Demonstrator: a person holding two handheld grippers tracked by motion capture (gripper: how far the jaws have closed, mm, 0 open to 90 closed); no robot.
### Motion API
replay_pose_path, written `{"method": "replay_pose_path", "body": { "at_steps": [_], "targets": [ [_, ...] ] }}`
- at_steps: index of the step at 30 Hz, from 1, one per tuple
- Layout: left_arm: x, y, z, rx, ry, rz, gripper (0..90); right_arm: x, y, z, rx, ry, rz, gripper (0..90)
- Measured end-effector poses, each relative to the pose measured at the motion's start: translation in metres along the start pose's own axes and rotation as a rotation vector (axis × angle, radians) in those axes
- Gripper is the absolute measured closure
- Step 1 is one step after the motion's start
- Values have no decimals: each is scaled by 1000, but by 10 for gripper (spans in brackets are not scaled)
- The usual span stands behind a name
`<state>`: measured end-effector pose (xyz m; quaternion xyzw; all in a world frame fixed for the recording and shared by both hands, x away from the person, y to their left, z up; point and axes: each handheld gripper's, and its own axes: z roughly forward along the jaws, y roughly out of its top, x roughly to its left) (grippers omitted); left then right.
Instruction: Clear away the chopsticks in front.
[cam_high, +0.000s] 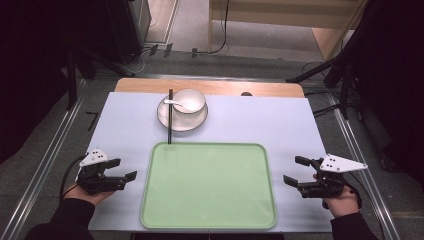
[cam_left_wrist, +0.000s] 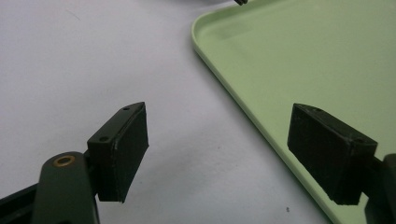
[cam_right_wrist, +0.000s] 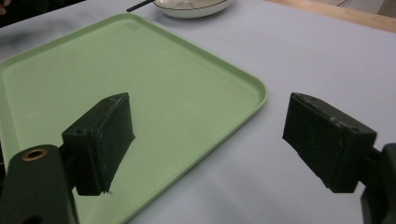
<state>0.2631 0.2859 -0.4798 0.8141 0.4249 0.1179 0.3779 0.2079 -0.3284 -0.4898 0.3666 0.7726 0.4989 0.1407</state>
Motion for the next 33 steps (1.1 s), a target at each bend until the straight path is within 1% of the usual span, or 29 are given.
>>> {"method": "replay_pose_path", "body": {
  "at_steps": [2,3,4,5,7,9,10,11,12,14,16,17,19,20,22,25,26,27,28,29,30,32,33],
  "targets": [
    [0,0,-1,-10,-5,0,206,0,0,0,-1,-1,1,166],
    [1,0,-1,-22,-18,-12,206,0,0,0,-1,-1,1,166],
    [1,0,-1,-23,-27,-18,207,0,0,0,-1,-1,2,166],
    [1,0,-1,-23,-27,-18,207,0,0,0,-1,-1,2,166],
    [2,1,0,0,-50,-27,228,1,0,0,3,0,-3,166],
    [2,1,1,8,-34,-15,225,1,0,0,5,1,-3,166],
    [2,2,1,10,-25,-12,206,1,0,0,4,1,-4,166],
    [2,2,1,10,-25,-12,178,1,0,0,4,1,-4,166],
    [3,3,2,11,-2,-24,171,1,0,0,5,2,-3,166],
    [4,3,1,8,-4,-26,174,1,0,0,8,2,-4,166],
    [5,4,1,-3,-17,-26,207,2,0,0,11,3,-3,166],
    [5,4,1,-3,-17,-26,214,2,0,0,11,3,-3,166],
    [5,4,2,0,-30,-25,222,2,-1,0,5,5,-6,166],
    [6,5,2,5,-26,-22,223,2,-1,0,5,4,-6,166],
    [6,5,4,5,-34,-22,228,2,-1,-2,9,3,-7,166],
    [6,5,3,2,-25,-20,226,2,-1,-2,8,2,-2,166],
    [6,6,2,-2,-14,-22,226,2,-1,-1,7,2,-6,166],
    [6,6,1,-16,-3,-16,226,2,-1,-1,7,2,-6,166],
    [7,6,-2,-37,-12,-18,226,2,-1,-1,10,3,-3,166],
    [7,6,-2,-37,-12,-18,226,2,-1,-1,10,3,-3,166],
    [7,6,-2,-31,-13,-28,226,2,-1,0,13,4,-3,166],
    [7,7,-2,-23,-15,-35,233,2,-1,0,12,5,-6,166],
    [7,7,-2,-23,-15,-35,267,2,-1,0,12,5,-6,166]
  ]
}}
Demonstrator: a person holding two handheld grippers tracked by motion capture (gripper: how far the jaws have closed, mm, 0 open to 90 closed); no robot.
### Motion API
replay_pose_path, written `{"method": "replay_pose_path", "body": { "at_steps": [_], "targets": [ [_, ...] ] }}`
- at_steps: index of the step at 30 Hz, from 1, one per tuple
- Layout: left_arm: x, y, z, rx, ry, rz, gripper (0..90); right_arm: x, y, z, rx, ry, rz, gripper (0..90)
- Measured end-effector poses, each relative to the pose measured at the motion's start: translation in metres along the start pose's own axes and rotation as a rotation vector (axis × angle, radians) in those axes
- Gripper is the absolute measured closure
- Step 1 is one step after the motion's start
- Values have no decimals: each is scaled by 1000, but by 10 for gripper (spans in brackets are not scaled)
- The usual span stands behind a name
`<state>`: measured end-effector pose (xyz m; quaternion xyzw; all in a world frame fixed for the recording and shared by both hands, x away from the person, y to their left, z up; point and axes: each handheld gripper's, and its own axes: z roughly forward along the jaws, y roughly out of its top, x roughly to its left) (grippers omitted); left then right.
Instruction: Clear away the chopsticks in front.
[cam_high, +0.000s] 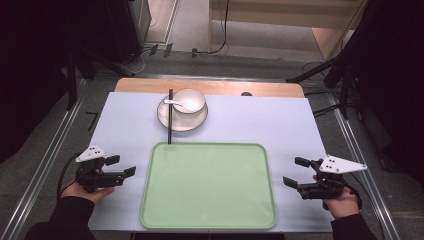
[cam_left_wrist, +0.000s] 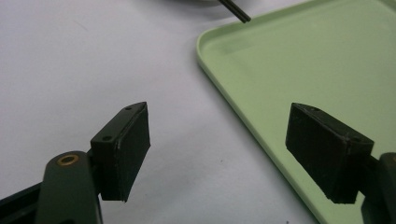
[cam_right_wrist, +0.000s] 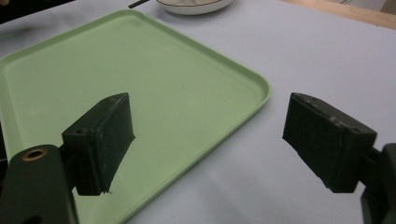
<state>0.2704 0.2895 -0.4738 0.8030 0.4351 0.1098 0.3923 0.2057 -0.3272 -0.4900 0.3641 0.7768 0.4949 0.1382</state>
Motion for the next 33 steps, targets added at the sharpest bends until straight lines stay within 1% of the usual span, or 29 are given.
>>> {"method": "replay_pose_path", "body": {
  "at_steps": [1,2,3,6,7,8,9,14,16,19,22,24,25,27,28,29,30,31,32,33],
  "targets": [
    [0,0,-1,-4,-32,-9,267,0,0,0,-3,0,2,166],
    [-1,1,-1,1,-48,-8,302,0,0,0,-4,0,2,166],
    [-3,1,0,13,-39,3,302,0,0,0,-2,-1,2,166],
    [-4,1,1,26,-44,11,297,0,0,0,-3,0,1,166],
    [-5,2,2,46,-49,-4,302,0,0,0,3,1,-2,166],
    [-5,2,2,46,-49,-4,317,0,0,0,3,1,-2,166],
    [-5,3,2,66,-57,-27,334,0,0,0,4,1,-3,166],
    [-7,4,3,52,-55,-12,318,0,0,0,3,1,-1,166],
    [-7,5,2,46,-55,-19,318,0,0,0,4,2,-2,166],
    [-3,6,1,77,-46,-50,326,0,0,0,4,3,-1,166],
    [-1,6,2,89,-39,-56,334,0,0,0,5,4,-1,166],
    [-1,6,1,88,-34,-51,329,0,0,1,5,5,-2,166],
    [0,7,0,84,-33,-56,324,0,0,1,6,5,-1,166],
    [0,8,0,78,-42,-67,323,0,0,1,7,6,-1,166],
    [0,8,0,78,-42,-67,343,0,0,1,7,6,-1,166],
    [1,8,-2,83,-61,-72,343,0,0,1,7,6,-1,166],
    [1,8,-3,78,-69,-74,395,0,0,1,6,6,-2,166],
    [1,8,-3,71,-72,-79,404,0,0,1,7,6,-2,166],
    [1,8,-3,71,-72,-79,402,0,0,1,7,6,-2,166],
    [2,8,-3,78,-90,-77,390,0,0,1,7,6,-3,166]
  ]
}}
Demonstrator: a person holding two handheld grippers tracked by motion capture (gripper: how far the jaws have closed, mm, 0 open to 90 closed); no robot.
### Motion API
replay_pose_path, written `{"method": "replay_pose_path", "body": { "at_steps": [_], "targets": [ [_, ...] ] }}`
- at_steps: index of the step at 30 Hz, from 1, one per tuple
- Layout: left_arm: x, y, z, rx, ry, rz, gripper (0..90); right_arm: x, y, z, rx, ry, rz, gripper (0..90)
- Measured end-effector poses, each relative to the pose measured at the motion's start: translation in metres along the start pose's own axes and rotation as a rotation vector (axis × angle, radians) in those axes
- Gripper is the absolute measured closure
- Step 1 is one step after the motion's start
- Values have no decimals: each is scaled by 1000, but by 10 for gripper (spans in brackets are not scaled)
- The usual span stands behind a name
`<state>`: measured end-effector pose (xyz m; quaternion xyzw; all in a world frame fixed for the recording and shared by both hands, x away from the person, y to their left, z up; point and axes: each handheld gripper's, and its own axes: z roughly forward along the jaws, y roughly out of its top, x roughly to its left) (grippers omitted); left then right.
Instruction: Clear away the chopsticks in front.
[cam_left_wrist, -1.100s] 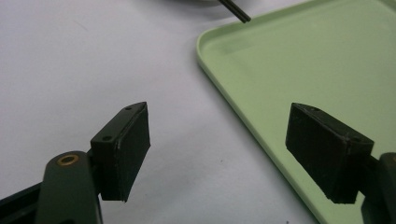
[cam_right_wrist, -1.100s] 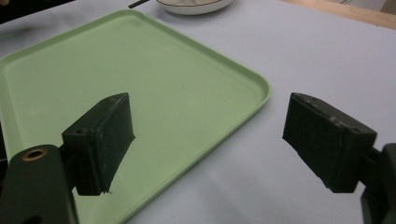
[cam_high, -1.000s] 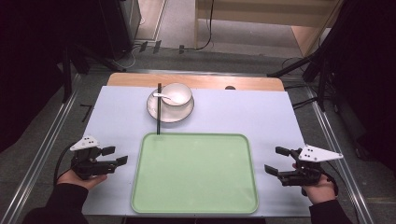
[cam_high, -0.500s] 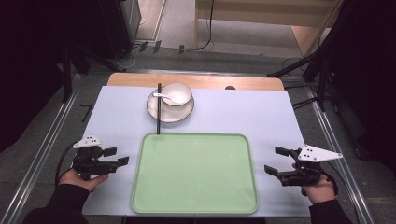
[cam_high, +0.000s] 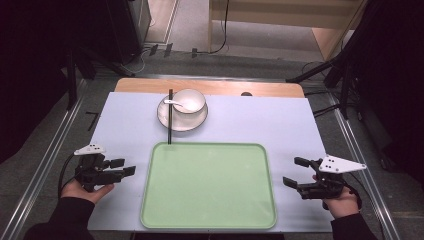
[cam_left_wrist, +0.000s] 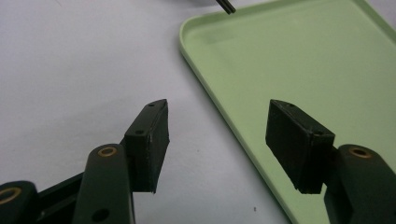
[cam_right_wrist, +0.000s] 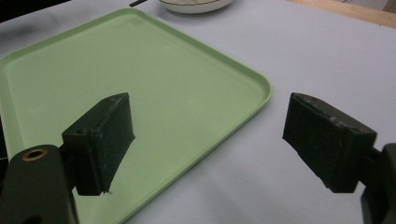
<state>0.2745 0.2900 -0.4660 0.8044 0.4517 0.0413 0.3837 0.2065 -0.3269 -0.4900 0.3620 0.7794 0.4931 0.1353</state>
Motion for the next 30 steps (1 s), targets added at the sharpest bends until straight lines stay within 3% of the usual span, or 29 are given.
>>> {"method": "replay_pose_path", "body": {
  "at_steps": [5,9,12,15,21,30],
  "targets": [
    [-2,1,1,9,10,-15,406,0,0,1,1,-2,-2,166],
    [-2,8,4,13,22,5,404,0,0,1,5,-4,-4,166],
    [0,14,8,13,27,-19,401,0,0,2,5,-6,-4,166],
    [-3,18,11,28,42,-2,394,0,1,2,1,-7,-2,166],
    [-6,27,14,47,21,-4,378,0,1,3,0,-7,-3,166],
    [-6,50,19,66,52,0,360,0,1,2,0,-9,-3,166]
  ]
}}
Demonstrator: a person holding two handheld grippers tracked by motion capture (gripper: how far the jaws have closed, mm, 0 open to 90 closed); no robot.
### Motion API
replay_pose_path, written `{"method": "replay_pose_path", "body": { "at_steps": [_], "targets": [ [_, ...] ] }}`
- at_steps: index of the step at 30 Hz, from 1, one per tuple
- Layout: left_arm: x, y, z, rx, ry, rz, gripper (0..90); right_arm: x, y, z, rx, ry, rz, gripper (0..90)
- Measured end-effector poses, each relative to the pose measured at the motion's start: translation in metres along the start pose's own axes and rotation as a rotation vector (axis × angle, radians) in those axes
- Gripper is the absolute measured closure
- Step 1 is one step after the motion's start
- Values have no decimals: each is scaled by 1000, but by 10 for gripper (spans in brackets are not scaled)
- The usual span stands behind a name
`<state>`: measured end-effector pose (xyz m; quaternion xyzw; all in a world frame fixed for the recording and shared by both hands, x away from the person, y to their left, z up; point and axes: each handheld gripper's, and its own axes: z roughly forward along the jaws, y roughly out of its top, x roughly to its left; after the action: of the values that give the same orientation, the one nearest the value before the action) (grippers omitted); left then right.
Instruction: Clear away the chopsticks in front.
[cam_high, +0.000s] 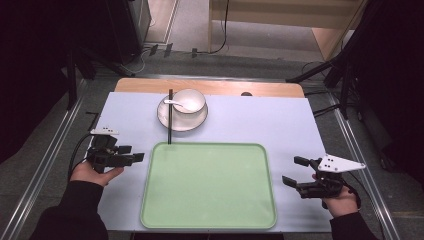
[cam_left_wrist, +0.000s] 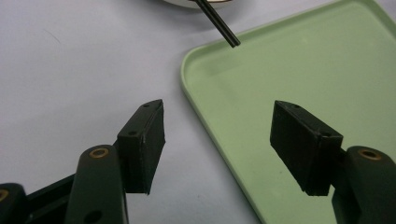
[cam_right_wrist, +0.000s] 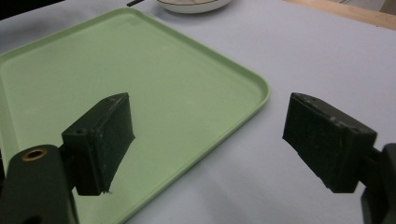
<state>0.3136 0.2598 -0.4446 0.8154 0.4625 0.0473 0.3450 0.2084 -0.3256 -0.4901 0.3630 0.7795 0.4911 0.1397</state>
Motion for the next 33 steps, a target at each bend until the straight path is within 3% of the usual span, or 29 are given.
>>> {"method": "replay_pose_path", "body": {
  "at_steps": [7,10,17,22,33],
  "targets": [
    [-3,14,6,3,7,14,355,0,0,0,2,-2,2,165],
    [-4,23,12,-12,-13,20,344,0,0,0,1,-4,1,166],
    [-5,43,24,3,16,26,345,0,0,0,3,-2,0,166],
    [-5,61,35,5,45,-2,415,0,0,1,4,-2,-6,166],
    [3,82,60,-7,119,-57,461,1,0,0,2,0,-9,166]
  ]
}}
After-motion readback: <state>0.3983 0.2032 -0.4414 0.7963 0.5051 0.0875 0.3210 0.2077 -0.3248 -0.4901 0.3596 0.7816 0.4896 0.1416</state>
